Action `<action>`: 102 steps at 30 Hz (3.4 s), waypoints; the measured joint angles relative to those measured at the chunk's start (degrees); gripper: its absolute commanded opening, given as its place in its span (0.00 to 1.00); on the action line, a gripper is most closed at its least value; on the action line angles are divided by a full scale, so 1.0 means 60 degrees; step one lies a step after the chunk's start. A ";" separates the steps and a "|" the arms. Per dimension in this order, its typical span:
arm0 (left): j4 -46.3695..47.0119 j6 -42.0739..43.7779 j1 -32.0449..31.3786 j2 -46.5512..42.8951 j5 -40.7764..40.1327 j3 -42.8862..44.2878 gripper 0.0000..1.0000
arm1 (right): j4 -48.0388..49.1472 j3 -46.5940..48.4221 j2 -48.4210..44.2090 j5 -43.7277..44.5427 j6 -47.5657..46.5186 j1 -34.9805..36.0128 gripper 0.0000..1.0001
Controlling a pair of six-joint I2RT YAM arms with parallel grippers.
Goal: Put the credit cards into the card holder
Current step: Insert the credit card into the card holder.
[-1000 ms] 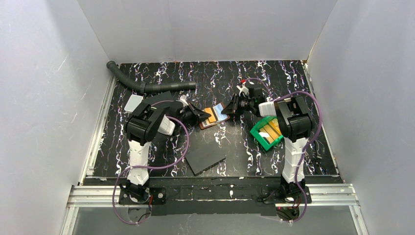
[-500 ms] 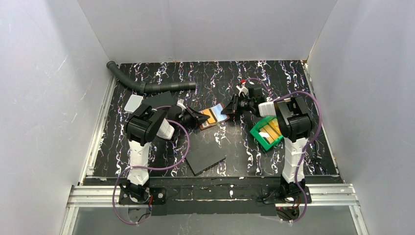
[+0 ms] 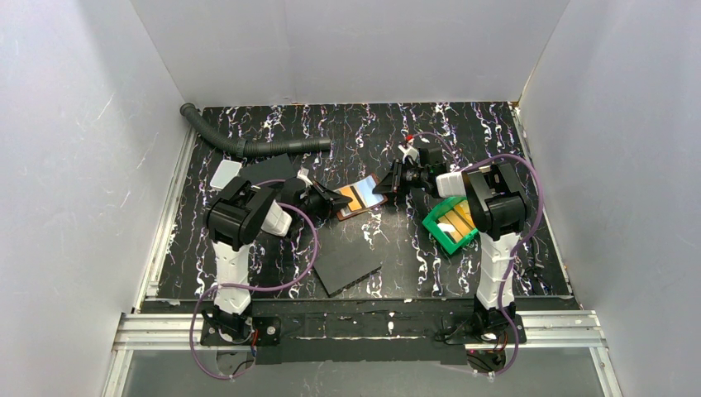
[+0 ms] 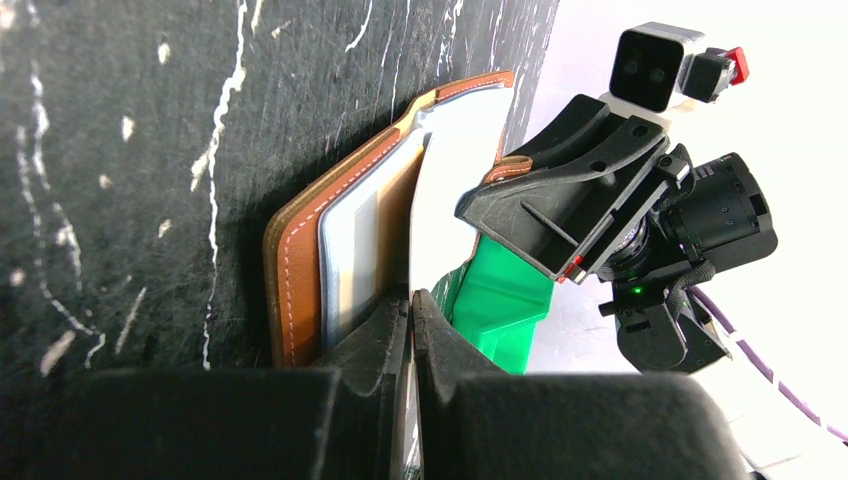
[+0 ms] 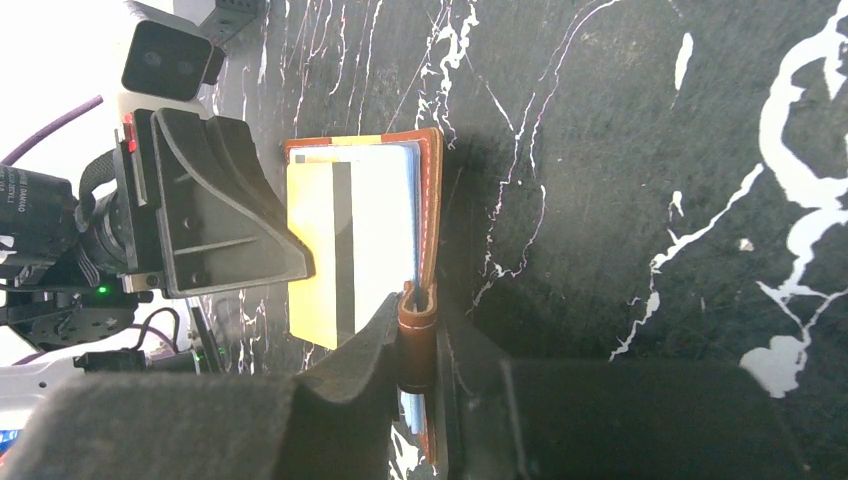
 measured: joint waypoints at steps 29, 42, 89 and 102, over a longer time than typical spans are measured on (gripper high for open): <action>-0.1268 0.0280 0.0506 -0.0412 0.0885 0.0120 0.00 | -0.0015 0.0000 0.0004 -0.0007 -0.0007 0.0022 0.01; -0.1632 0.0459 0.0528 0.0000 0.1468 0.0929 0.00 | -0.0011 0.0080 0.0084 -0.0102 -0.0004 0.0015 0.01; -0.0382 0.0401 0.0120 0.0459 0.0528 0.0882 0.00 | 0.0000 0.0127 0.0124 -0.0135 0.0000 0.0029 0.01; -0.0463 0.0357 0.0040 0.0215 0.0233 0.0783 0.42 | 0.0000 0.0127 0.0124 -0.0135 -0.0004 0.0051 0.01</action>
